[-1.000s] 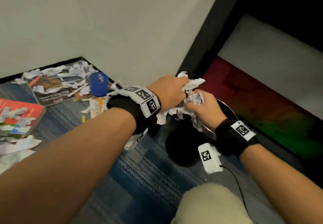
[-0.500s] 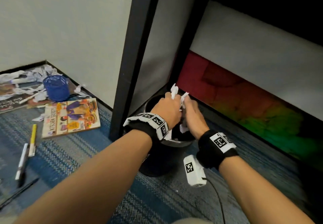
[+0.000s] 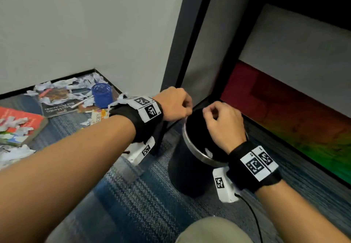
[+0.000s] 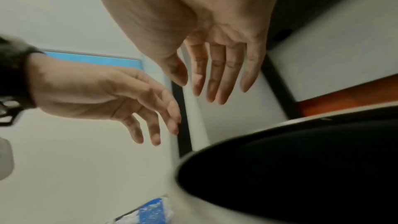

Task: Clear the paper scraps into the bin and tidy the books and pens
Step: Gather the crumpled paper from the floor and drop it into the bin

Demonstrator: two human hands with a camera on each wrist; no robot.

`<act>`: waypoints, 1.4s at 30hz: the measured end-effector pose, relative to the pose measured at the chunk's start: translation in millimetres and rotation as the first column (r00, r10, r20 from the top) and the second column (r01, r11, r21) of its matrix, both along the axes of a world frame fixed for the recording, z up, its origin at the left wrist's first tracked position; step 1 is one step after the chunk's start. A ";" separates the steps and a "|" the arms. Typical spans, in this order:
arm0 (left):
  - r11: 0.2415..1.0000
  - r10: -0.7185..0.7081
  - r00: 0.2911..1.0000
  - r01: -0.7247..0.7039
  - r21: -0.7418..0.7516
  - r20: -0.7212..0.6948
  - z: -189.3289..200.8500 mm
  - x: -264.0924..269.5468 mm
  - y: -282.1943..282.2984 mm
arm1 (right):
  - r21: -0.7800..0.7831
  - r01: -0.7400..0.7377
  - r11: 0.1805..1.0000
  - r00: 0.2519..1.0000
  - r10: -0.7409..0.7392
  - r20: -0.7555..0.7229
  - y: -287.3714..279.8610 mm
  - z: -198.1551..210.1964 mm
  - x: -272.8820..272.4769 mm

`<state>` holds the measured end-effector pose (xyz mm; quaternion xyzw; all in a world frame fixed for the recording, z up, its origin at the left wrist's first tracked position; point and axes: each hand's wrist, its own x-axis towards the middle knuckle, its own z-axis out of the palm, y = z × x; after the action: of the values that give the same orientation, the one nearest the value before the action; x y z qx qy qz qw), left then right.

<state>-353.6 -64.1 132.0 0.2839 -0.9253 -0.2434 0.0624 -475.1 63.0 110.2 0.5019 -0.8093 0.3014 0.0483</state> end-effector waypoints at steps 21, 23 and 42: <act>0.791 0.521 0.754 -0.603 0.107 0.401 -163.6 345.7 -116.0 | 0.884 -0.252 0.394 0.812 0.582 -0.028 -252.4 -85.8 266.7; 0.799 0.511 0.751 -0.594 0.090 0.419 -180.8 337.4 -120.3 | 0.859 -0.254 0.444 0.817 0.574 -0.055 -267.7 -104.0 262.1; 0.814 0.500 0.770 -0.574 0.088 0.397 -215.5 218.3 -263.9 | 0.706 -0.190 0.682 0.979 0.078 0.189 -422.7 -221.0 118.0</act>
<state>-135.3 -328.1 -83.5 0.5816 -0.7700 -0.2535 -0.0683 -357.2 -359.7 -110.9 0.5154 -0.8247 -0.0021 -0.2327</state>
